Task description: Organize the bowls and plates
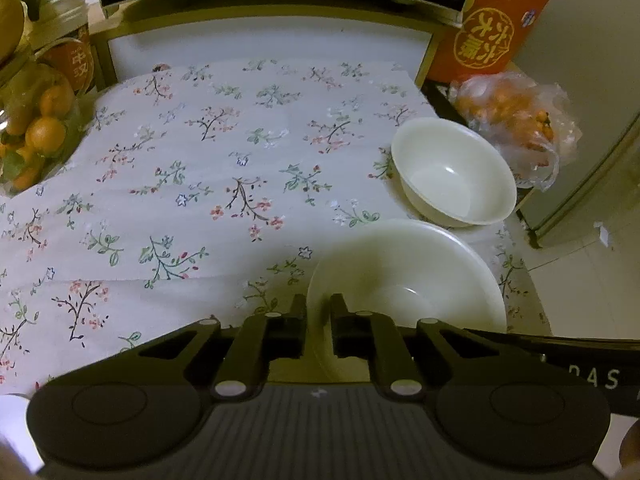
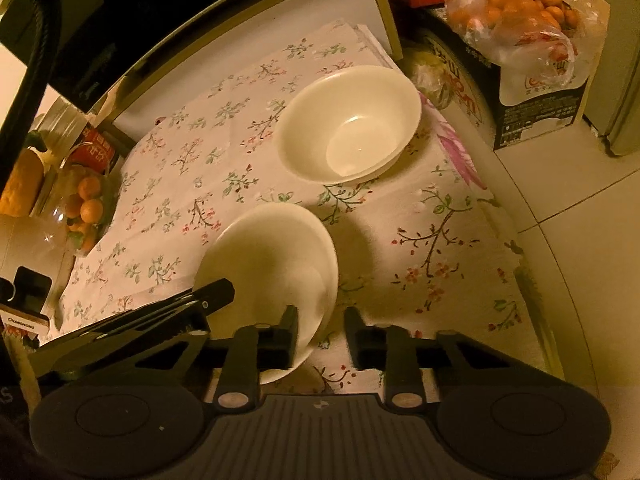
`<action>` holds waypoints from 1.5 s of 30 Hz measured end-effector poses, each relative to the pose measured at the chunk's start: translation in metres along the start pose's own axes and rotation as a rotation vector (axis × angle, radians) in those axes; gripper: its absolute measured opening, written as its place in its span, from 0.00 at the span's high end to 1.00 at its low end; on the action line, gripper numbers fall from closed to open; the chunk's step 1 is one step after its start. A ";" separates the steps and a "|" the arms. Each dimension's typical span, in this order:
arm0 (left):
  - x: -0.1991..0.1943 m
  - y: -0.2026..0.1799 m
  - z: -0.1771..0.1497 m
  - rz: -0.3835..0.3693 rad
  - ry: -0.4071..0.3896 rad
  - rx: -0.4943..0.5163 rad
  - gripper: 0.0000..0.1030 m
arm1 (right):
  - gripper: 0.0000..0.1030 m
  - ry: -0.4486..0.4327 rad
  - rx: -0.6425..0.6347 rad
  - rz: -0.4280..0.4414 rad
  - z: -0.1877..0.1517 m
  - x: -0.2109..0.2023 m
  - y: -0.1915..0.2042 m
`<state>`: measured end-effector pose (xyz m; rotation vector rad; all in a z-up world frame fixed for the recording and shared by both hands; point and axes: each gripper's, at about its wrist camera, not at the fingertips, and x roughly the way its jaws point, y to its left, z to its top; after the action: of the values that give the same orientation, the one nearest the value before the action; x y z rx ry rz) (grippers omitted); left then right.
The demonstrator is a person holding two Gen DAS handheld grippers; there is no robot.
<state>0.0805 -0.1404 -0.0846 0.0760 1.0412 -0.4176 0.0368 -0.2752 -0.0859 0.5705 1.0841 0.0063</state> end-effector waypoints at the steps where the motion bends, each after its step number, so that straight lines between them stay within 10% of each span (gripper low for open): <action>1: -0.001 0.000 0.000 0.003 -0.005 -0.003 0.90 | 0.86 -0.004 -0.003 0.002 0.000 -0.001 0.001; 45: -0.065 0.002 -0.006 -0.006 -0.136 0.007 0.90 | 0.90 -0.158 -0.173 -0.013 0.000 -0.046 0.032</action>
<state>0.0481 -0.1172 -0.0327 0.0495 0.9061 -0.4260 0.0228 -0.2604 -0.0335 0.4014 0.9230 0.0419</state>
